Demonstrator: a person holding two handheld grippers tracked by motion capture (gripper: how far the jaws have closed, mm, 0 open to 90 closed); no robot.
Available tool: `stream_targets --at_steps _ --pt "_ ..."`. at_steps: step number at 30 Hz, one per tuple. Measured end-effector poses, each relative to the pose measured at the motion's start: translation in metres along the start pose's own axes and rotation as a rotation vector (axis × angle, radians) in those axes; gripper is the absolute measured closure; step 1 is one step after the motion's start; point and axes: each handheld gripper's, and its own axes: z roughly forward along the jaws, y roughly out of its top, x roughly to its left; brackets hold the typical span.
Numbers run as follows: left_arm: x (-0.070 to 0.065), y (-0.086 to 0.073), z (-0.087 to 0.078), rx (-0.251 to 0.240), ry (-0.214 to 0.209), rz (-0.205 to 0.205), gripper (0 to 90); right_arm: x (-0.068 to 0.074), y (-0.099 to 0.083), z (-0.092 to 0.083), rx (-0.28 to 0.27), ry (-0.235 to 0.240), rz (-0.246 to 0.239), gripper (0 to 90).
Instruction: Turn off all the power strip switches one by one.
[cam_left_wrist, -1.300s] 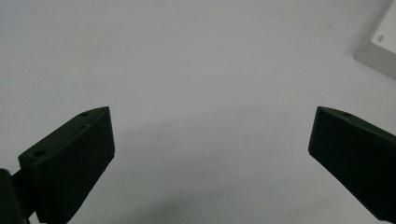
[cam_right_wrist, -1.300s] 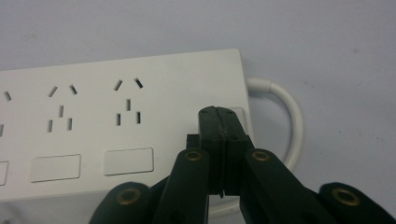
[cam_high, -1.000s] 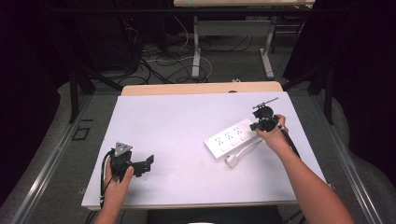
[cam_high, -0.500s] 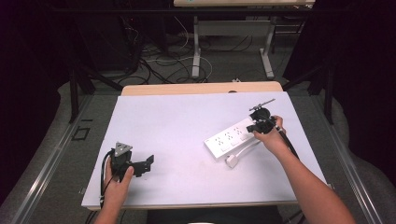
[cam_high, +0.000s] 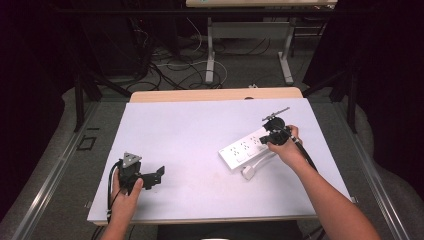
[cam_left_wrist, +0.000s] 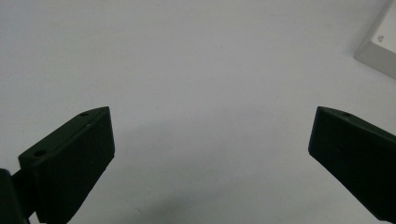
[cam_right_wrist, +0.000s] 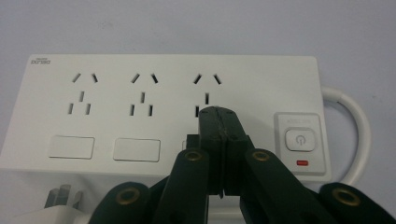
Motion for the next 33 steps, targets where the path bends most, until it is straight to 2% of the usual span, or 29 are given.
stream_targets --at_steps 1,6,10,14,17,26,30,32,33 --pt "0.0 0.0 0.0 0.0 0.0 0.0 0.4 0.0 0.0 0.0 -0.002 0.003 -0.018 90.0" --pt "0.0 0.0 0.0 -0.002 0.001 0.0 0.4 0.004 0.0 0.001 0.002 0.009 -0.012 90.0" --pt "0.0 0.0 0.0 -0.003 0.001 0.001 0.4 0.004 -0.001 0.002 0.011 0.024 -0.035 90.0" --pt "0.0 0.0 0.0 -0.003 0.002 0.0 0.4 0.008 -0.002 0.004 0.021 0.013 -0.021 90.0" --pt "0.0 0.0 0.0 -0.005 0.002 0.001 0.4 0.009 -0.002 0.005 0.024 0.018 -0.035 90.0" --pt "0.001 0.0 0.0 0.002 0.003 0.004 0.4 0.011 -0.004 0.008 0.04 0.028 -0.022 90.0" --pt "0.001 0.0 -0.001 0.005 0.003 0.002 0.4 0.01 -0.005 0.009 0.038 0.04 -0.043 90.0" --pt "0.0 0.0 -0.001 0.002 0.002 -0.003 0.4 0.011 -0.005 0.01 0.041 0.029 -0.028 90.0" --pt "0.0 0.0 -0.001 0.0 0.003 -0.003 0.4 0.01 -0.006 0.01 0.037 0.032 -0.046 90.0"
